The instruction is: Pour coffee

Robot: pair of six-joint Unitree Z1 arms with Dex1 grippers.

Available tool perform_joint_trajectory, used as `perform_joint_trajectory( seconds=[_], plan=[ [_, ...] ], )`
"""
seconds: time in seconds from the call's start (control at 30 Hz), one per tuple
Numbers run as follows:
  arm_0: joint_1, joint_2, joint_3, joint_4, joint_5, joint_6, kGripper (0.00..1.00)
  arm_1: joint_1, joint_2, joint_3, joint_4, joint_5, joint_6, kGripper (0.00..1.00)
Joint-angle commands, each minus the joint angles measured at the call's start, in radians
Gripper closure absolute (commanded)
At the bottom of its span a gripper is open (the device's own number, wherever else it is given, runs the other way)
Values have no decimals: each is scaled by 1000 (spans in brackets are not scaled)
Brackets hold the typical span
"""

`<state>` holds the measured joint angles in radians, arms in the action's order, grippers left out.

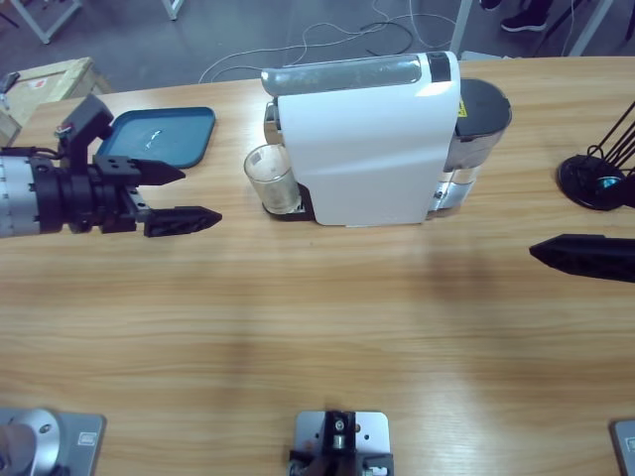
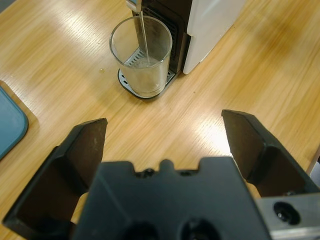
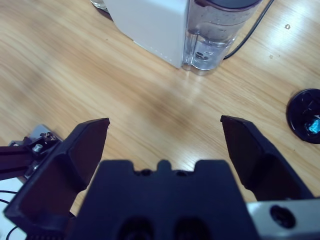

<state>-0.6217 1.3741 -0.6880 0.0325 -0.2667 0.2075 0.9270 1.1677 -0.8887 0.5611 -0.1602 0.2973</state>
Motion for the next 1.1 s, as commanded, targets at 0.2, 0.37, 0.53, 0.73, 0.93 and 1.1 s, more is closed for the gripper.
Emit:
perform_joint_trajectory(
  seconds=[0.2,0.37,0.53,0.73,0.93,1.1],
  plan=[
    [-6,2,33,10,14,8,4,12,13,40,13,-21,-3,0],
    [-6,0,36,10,7,2,5,16,14,44,13,-18,-2,0],
    [0,-73,68,-54,-51,6,13,18,18,56,12,-16,3,0],
    [58,13,69,-142,-39,118,13,18,52,68,-2,-2,6,0],
    [68,194,70,-316,-90,157,13,18,96,83,-20,28,6,0],
    [68,283,74,-406,-121,163,13,18,121,93,-29,46,6,0]
  ],
)
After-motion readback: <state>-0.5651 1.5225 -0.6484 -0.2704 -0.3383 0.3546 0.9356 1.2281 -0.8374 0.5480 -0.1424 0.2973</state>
